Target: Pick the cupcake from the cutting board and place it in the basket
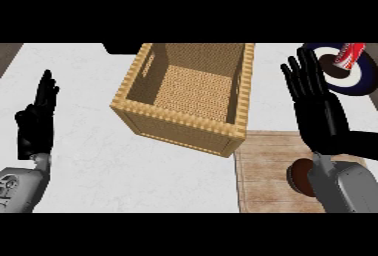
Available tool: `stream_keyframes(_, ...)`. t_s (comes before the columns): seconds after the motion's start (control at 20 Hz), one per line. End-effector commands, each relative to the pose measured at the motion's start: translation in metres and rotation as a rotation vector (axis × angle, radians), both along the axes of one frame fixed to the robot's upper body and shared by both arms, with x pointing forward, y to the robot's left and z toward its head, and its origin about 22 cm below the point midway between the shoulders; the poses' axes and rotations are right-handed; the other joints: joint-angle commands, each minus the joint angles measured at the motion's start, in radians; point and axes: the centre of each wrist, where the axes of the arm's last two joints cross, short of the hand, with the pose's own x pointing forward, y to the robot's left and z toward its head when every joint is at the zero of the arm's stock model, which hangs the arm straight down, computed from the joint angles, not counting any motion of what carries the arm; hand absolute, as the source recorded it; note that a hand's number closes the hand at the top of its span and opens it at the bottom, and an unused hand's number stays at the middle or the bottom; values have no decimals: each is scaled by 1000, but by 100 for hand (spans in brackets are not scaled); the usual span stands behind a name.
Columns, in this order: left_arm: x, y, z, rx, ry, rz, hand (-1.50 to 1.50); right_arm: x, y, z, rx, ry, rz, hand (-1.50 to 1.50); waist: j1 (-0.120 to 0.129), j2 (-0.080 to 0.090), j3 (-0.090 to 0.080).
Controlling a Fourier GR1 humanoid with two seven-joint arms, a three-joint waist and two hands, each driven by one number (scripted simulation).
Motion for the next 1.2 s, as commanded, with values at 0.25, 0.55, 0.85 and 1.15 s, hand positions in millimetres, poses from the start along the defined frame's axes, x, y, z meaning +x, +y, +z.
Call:
stream_keyframes(0.25, -3, 2, 32, 140, -77, -321, 0, 7, -32, -10, -194, 205, -193, 150, 7, -21, 16)
stream_keyframes(0.55, -12, -16, 21, 66, -16, -397, 0, -2, 100, -32, 19, 167, -390, -150, 23, -22, 16)
stream_keyframes(0.85, -9, -6, 21, 85, -16, -342, 0, 28, 39, -26, -408, 181, -672, -150, -4, -35, 5)
stream_keyframes(1.15, -13, 8, 18, 83, 13, -319, 0, 29, -43, -27, -902, 441, -656, -150, -30, -46, -7)
